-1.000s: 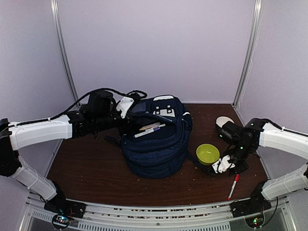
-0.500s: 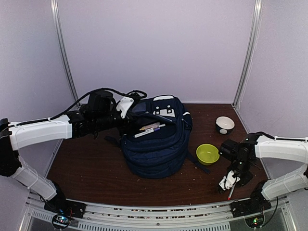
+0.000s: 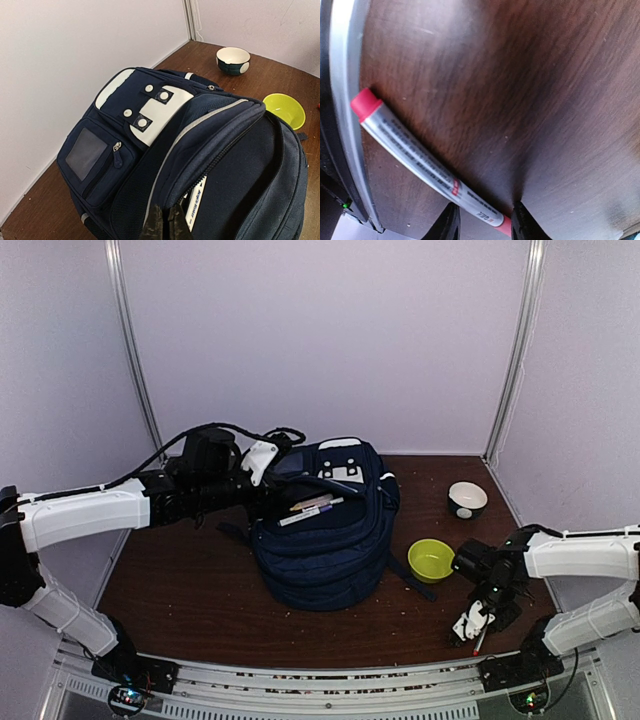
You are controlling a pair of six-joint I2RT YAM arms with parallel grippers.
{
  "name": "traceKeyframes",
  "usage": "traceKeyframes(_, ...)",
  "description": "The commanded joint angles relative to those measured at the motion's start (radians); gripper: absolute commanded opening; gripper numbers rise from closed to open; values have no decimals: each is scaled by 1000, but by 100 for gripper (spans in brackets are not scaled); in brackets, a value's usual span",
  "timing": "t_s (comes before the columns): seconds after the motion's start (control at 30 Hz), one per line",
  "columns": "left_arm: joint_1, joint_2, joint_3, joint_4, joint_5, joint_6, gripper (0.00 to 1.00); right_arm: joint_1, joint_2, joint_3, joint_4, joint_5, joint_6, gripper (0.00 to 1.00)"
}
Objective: Pack the student bag
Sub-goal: Grab the pen from the corner of the board.
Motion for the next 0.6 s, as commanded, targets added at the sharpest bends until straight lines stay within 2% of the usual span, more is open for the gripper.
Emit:
traceKeyframes(0.0,23,-42,22,86,-32,-7,0,6,5,-50,91,35,-17,35)
traceKeyframes(0.3,23,-47,16,92,-29,-11,0,15,62,-6,170,-56,53,24)
traceKeyframes(0.57,22,-59,12,85,-34,-7,0,64,159,95,203,-159,180,23)
